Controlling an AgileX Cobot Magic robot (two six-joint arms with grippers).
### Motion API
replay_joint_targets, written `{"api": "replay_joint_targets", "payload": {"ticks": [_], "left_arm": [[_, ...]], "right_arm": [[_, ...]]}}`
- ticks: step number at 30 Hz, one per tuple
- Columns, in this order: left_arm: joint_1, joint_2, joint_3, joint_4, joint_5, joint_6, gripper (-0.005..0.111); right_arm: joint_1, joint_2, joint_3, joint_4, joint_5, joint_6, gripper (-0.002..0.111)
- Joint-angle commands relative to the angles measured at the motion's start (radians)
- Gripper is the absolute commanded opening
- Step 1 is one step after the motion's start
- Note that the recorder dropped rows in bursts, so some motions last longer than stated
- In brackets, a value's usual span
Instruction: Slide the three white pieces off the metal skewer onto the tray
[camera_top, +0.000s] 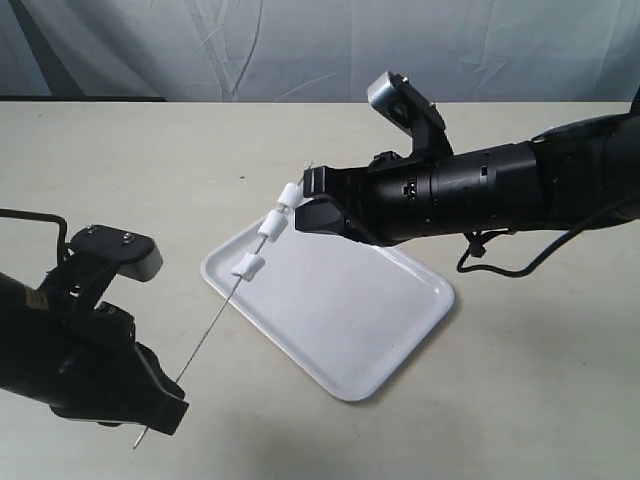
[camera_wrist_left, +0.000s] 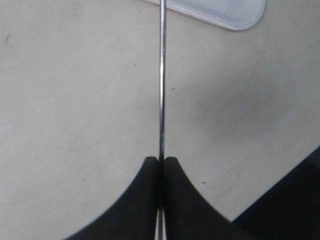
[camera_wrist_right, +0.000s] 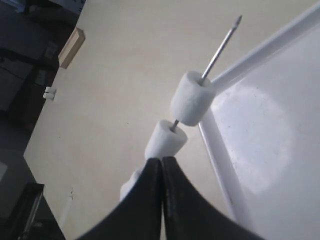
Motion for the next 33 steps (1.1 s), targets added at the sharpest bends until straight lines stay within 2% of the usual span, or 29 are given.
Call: {"api": "replay_joint_targets", "payload": {"ticks": [1,8,13,18,20,25,33], "left_arm": [[-0.008,-0.006,0.008,-0.022,-0.019,0.002,0.0],[-0.008,-0.006,0.008,-0.042,-0.026,0.002,0.0],[-0.008,-0.024,0.008,-0.047,-0.026,0.002,0.0],[-0.008,-0.084,0.008,-0.05,-0.008,-0.01,0.0],[-0.008,-0.091,0.008,-0.051,0.012,-0.01,0.0],[-0.008,-0.096,0.045,-0.068,0.006,-0.008,0.0],[-0.008,-0.136,0.076,-0.14,-0.03,0.044,0.0]], "right_arm": [[0.001,-0.003,-0.005,0.0,0.002,0.004,-0.001],[-0.001,-0.003,-0.042,0.0,0.02,0.054,-0.001],[-0.001,-0.003,-0.052,0.0,-0.058,0.067,0.001],[-0.001,-0.003,-0.054,0.0,-0.073,0.076,0.028],[-0.001,-0.003,-0.062,0.0,-0.066,0.077,0.034],[-0.001,-0.003,-0.095,0.0,0.004,0.08,0.034],[-0.001,-0.003,-0.109,0.0,-0.004,0.097,0.034]]}}
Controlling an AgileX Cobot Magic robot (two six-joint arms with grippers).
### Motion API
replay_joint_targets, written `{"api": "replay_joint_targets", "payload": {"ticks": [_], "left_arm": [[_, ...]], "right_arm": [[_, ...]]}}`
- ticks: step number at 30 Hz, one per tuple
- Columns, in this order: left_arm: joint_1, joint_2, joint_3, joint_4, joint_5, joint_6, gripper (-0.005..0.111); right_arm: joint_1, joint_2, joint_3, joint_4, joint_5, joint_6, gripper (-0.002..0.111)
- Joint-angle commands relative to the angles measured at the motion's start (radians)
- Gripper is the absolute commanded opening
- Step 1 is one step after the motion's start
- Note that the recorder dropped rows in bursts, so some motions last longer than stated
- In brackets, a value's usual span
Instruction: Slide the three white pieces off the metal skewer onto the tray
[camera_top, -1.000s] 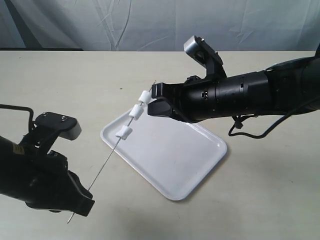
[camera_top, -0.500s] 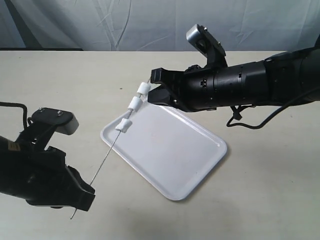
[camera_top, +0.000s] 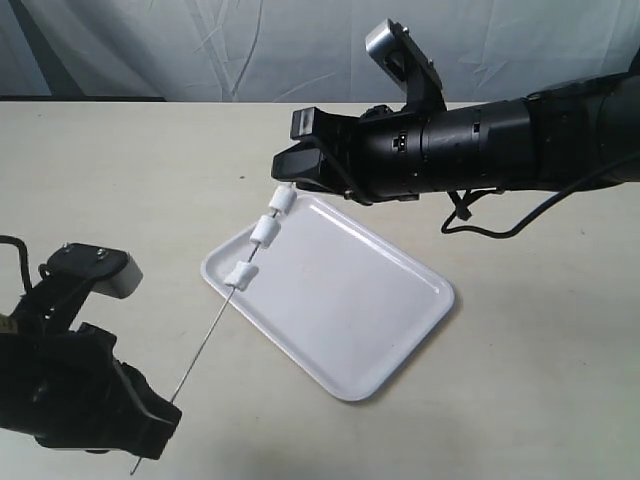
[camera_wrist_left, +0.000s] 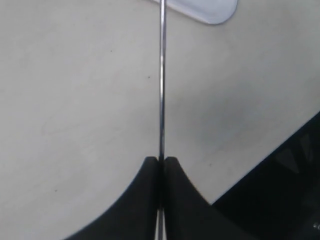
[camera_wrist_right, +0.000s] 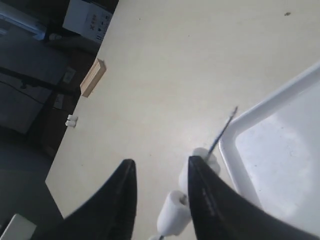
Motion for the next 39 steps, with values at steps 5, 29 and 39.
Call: {"api": "replay_joint_targets", "payload": {"ticks": [5,29,39], "left_arm": [[-0.008,-0.055,0.004,-0.044,-0.038,0.014,0.0],[-0.008,-0.054,0.004,-0.134,-0.011,0.1,0.0],[-0.008,-0.054,0.004,-0.132,-0.014,0.104,0.0]], "right_arm": [[-0.001,-0.003,-0.008,0.0,-0.013,0.022,0.034],[-0.001,0.008,-0.008,0.0,-0.014,0.025,0.034],[-0.001,0.008,-0.008,0.0,-0.014,0.025,0.007]]}}
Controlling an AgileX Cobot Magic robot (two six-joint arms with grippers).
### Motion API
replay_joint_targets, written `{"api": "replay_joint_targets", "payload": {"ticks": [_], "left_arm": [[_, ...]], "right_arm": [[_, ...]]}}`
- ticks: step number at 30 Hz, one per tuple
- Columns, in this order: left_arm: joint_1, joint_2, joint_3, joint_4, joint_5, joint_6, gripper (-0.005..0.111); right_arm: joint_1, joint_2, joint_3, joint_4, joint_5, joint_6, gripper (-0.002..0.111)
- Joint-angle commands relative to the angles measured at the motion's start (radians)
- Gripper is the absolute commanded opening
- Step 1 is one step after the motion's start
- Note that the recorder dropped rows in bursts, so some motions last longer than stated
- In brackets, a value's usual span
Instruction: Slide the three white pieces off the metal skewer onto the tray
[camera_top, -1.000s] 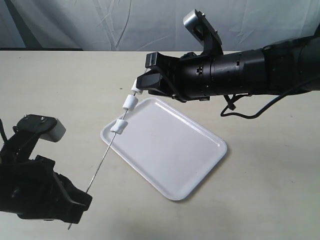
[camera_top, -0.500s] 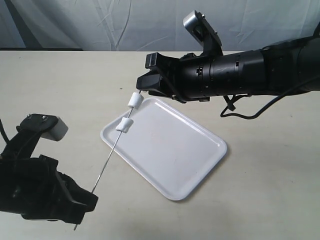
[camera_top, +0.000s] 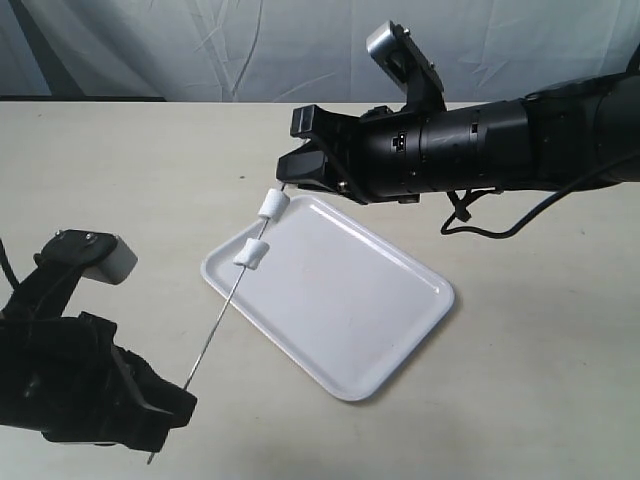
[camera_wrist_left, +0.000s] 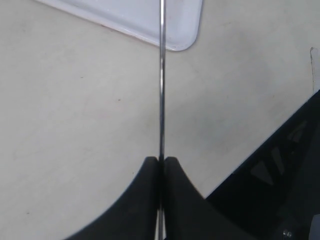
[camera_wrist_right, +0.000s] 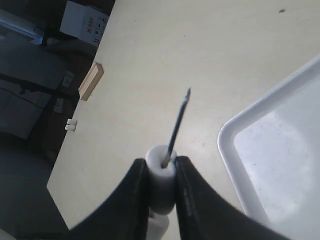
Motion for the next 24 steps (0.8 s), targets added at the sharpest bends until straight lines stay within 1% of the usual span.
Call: {"api": "replay_joint_targets", "payload": {"ticks": [1,17,24], "left_arm": [[-0.008,-0.007,0.002,-0.004,-0.003,0.011,0.0],[-0.008,-0.005,0.011,0.046,0.065,0.003,0.0],[-0.008,-0.005,0.049,0.015,0.062,0.003,0.0]], "right_arm": [[-0.001,0.003,-0.003,0.0,-0.003,-0.004,0.006],[-0.001,0.003,-0.046,0.0,-0.04,-0.004,0.006],[-0.001,0.003,-0.07,0.0,-0.12,-0.004,0.006]]}}
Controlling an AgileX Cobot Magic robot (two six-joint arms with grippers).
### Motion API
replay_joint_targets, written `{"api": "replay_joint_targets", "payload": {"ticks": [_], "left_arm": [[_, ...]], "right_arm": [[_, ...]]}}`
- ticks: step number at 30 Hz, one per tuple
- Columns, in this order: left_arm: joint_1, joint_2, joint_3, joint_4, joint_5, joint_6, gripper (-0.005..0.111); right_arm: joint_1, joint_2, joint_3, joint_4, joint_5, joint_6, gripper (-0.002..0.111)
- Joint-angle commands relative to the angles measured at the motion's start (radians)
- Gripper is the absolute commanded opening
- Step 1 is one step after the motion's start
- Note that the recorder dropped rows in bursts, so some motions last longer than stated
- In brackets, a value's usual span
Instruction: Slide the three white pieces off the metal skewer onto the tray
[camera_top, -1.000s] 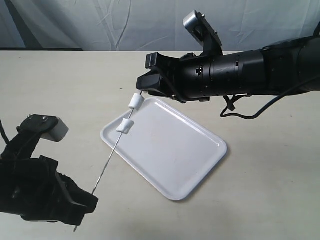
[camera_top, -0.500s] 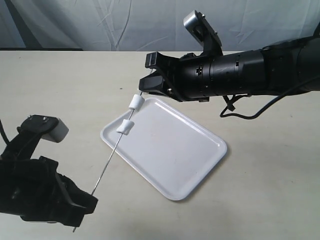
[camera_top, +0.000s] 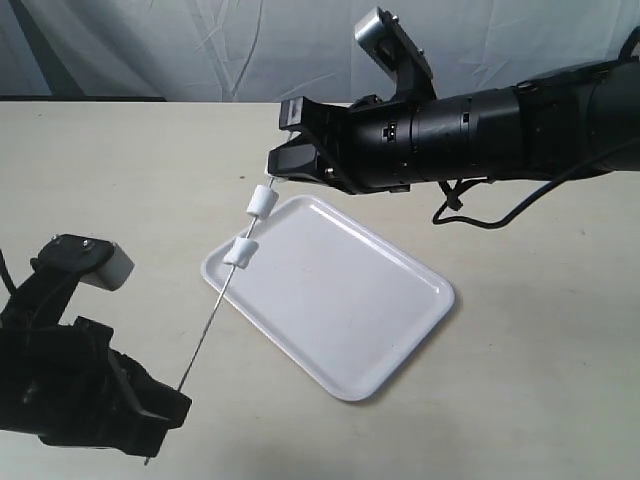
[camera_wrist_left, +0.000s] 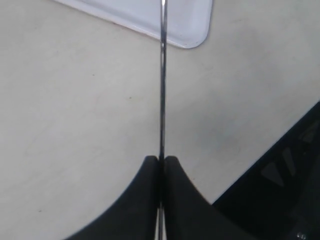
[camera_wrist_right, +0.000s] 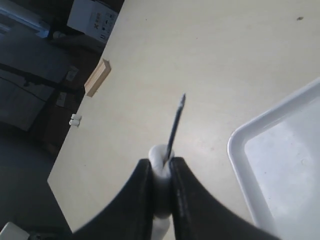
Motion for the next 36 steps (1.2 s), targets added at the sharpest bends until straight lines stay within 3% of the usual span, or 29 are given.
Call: {"api": "replay_joint_targets", "payload": {"ticks": [1,30,32,36], "left_arm": [[-0.008,-0.005,0.024,-0.004,0.072,-0.001,0.0],[-0.008,-0.005,0.03,-0.007,0.06,-0.001,0.0],[-0.008,-0.005,0.03,0.011,0.038,-0.01,0.0],[-0.008,-0.005,0.03,0.177,-0.017,-0.193,0.0]], "right_arm": [[-0.012,0.002,-0.039,0.029,-0.103,-0.009,0.006],[-0.013,-0.004,-0.194,0.029,-0.27,-0.009,0.006],[-0.013,-0.004,-0.184,-0.009,-0.249,-0.009,0.006],[-0.013,0.047,-0.04,-0.157,-0.144,0.043,0.006]]}}
